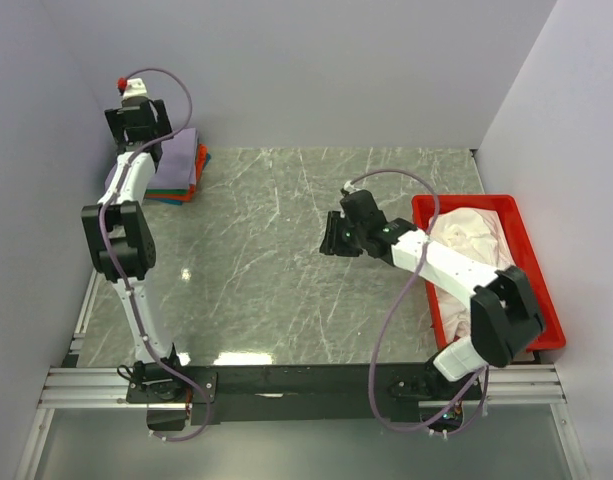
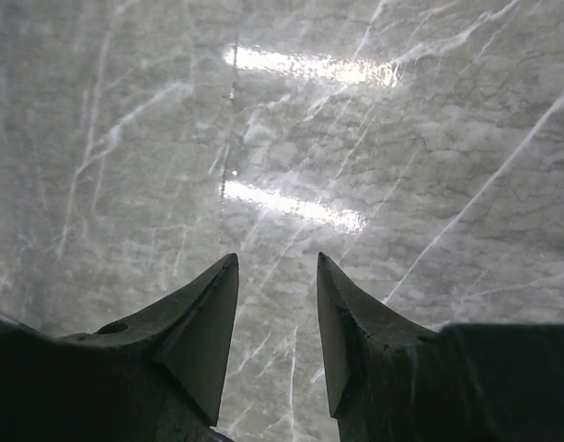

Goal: Fold and stack the t-shirts
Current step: Neatly place the folded tshirt to the corner, then reset both grippers

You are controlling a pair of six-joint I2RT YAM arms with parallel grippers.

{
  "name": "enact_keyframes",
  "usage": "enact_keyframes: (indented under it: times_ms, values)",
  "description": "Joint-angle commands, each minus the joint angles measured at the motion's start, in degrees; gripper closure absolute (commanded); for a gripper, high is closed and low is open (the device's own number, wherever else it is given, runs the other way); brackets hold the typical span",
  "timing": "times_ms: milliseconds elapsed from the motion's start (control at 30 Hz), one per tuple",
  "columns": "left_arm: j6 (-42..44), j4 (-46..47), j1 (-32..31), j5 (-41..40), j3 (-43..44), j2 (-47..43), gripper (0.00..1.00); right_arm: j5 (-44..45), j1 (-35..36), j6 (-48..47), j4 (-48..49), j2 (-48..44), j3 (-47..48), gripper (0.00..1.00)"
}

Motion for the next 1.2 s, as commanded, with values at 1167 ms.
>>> enact_keyframes:
  times_ms: [1167]
  values:
    - [-36.5, -6.1, -46.4, 9.6, -67.5, -66.1, 0.01, 11.6, 0.3, 1.6, 1.4, -44.1, -20.5, 0.52]
